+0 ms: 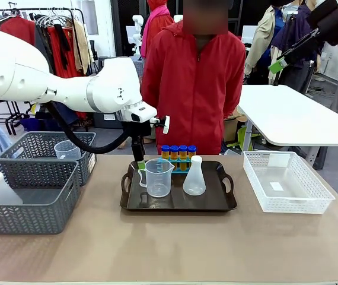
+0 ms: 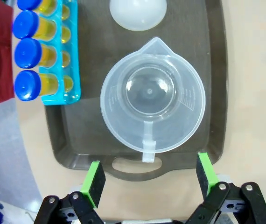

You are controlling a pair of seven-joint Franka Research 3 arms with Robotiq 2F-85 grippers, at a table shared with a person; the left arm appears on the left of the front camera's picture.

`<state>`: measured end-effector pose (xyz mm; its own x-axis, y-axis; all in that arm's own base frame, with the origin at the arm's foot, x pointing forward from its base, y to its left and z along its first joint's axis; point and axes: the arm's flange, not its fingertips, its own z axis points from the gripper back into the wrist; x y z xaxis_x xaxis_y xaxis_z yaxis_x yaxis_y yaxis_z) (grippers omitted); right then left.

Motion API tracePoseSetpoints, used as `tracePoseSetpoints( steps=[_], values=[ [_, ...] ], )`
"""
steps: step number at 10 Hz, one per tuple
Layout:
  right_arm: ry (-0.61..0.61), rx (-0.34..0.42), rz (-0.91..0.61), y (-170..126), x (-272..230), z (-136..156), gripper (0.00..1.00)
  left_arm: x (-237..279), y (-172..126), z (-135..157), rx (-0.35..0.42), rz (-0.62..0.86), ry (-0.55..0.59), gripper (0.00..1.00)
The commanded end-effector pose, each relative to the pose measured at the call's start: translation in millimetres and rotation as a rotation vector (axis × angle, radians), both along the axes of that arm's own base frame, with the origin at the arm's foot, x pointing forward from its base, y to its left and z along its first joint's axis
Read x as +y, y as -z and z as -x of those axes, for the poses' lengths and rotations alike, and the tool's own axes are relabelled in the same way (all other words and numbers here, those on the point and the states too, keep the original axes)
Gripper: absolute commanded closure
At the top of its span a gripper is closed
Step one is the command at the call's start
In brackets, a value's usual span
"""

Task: Prepare the laboratory tools.
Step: Pick up one Large Measuring Cup and place it on the Handle tray.

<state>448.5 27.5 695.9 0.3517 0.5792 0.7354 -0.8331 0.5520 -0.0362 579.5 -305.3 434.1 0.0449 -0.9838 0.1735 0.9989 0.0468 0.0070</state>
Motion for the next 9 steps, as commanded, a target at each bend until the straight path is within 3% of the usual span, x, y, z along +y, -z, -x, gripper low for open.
tracePoseSetpoints(
  steps=[1,7,9],
  values=[
    [-0.014,-0.005,-0.014,-1,0,0,0.00,20,-44,15,-0.050,0.071,0.019,0.00],
    [-0.014,-0.005,-0.014,-1,0,0,0.00,76,-159,25,-0.126,0.251,-0.082,0.00],
    [-0.014,-0.005,-0.014,-1,0,0,0.00,95,-189,28,-0.181,0.253,-0.067,0.00]
  ],
)
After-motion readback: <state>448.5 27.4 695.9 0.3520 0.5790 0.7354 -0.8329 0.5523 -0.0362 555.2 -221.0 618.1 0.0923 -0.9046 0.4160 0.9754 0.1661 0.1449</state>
